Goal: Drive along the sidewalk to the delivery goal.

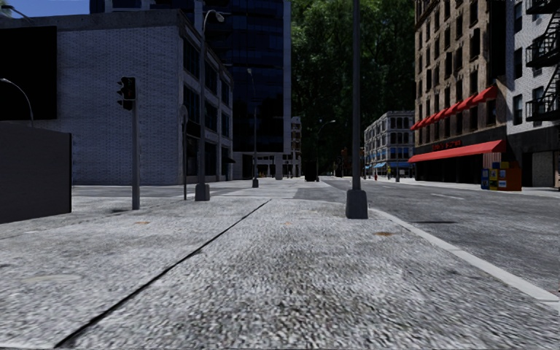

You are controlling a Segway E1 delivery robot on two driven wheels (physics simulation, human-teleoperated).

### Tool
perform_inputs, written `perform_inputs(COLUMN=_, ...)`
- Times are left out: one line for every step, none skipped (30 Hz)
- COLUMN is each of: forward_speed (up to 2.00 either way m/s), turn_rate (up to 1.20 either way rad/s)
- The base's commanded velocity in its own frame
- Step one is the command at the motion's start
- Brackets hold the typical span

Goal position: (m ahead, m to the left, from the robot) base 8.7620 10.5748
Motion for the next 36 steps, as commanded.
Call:
perform_inputs(forward_speed=2.00, turn_rate=0.28)
perform_inputs(forward_speed=2.00, turn_rate=0.28)
perform_inputs(forward_speed=2.00, turn_rate=0.28)
perform_inputs(forward_speed=2.00, turn_rate=0.28)
perform_inputs(forward_speed=2.00, turn_rate=0.28)
perform_inputs(forward_speed=2.00, turn_rate=0.28)
perform_inputs(forward_speed=2.00, turn_rate=0.28)
perform_inputs(forward_speed=2.00, turn_rate=0.28)
perform_inputs(forward_speed=2.00, turn_rate=0.28)
perform_inputs(forward_speed=2.00, turn_rate=0.28)
perform_inputs(forward_speed=2.00, turn_rate=0.28)
perform_inputs(forward_speed=2.00, turn_rate=0.28)
perform_inputs(forward_speed=2.00, turn_rate=0.28)
perform_inputs(forward_speed=2.00, turn_rate=0.28)
perform_inputs(forward_speed=2.00, turn_rate=0.28)
perform_inputs(forward_speed=2.00, turn_rate=0.28)
perform_inputs(forward_speed=2.00, turn_rate=0.28)
perform_inputs(forward_speed=2.00, turn_rate=0.28)
perform_inputs(forward_speed=2.00, turn_rate=0.28)
perform_inputs(forward_speed=2.00, turn_rate=0.28)
perform_inputs(forward_speed=2.00, turn_rate=0.28)
perform_inputs(forward_speed=2.00, turn_rate=0.28)
perform_inputs(forward_speed=2.00, turn_rate=0.28)
perform_inputs(forward_speed=2.00, turn_rate=0.28)
perform_inputs(forward_speed=2.00, turn_rate=0.28)
perform_inputs(forward_speed=2.00, turn_rate=0.28)
perform_inputs(forward_speed=2.00, turn_rate=0.28)
perform_inputs(forward_speed=2.00, turn_rate=0.28)
perform_inputs(forward_speed=2.00, turn_rate=0.28)
perform_inputs(forward_speed=2.00, turn_rate=0.28)
perform_inputs(forward_speed=2.00, turn_rate=0.28)
perform_inputs(forward_speed=2.00, turn_rate=0.28)
perform_inputs(forward_speed=2.00, turn_rate=0.28)
perform_inputs(forward_speed=2.00, turn_rate=0.28)
perform_inputs(forward_speed=2.00, turn_rate=0.30)
perform_inputs(forward_speed=2.00, turn_rate=0.35)
